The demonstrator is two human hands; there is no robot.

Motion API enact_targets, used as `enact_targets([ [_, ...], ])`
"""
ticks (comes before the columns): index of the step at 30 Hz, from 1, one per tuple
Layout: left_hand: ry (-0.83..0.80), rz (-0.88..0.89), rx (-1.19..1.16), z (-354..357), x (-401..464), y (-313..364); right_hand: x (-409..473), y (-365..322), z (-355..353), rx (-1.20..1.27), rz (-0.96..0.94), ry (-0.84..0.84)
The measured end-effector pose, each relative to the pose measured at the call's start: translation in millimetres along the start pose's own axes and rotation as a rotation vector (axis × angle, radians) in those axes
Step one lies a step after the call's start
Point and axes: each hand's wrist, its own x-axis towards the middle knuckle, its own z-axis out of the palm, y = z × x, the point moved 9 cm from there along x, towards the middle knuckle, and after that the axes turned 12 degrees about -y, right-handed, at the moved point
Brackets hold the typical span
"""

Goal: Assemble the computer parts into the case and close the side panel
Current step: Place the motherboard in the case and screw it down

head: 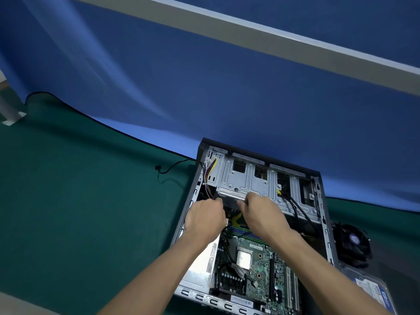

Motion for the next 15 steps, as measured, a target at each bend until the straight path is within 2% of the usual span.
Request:
enact_targets([
  [3, -0.009, 0.001, 0.005, -0.1, -0.4, 0.8, 2.0, 2.3, 4.1, 0.131, -0.011, -0.118],
  [5, -0.010, 0.000, 0.008, -0.4, 0.0, 0.7, 1.6, -4.0, 6.1, 0.096, -0.056, -0.181],
  [9, -0.007, 0.006, 0.010, -0.5, -0.6, 1.2, 0.2, -3.4, -1.8, 0.004, -0.045, -0.046],
  [13, -0.012, 0.008, 0.007, -1.1, -0.3, 1.2, 1.6, -4.3, 5.2, 0.092, -0.056, -0.159],
  [15, -0.012, 0.003, 0.013, -1.0, -0.4, 0.5, 0.7, -3.4, 0.9, -0.004, -0.040, -0.073],
])
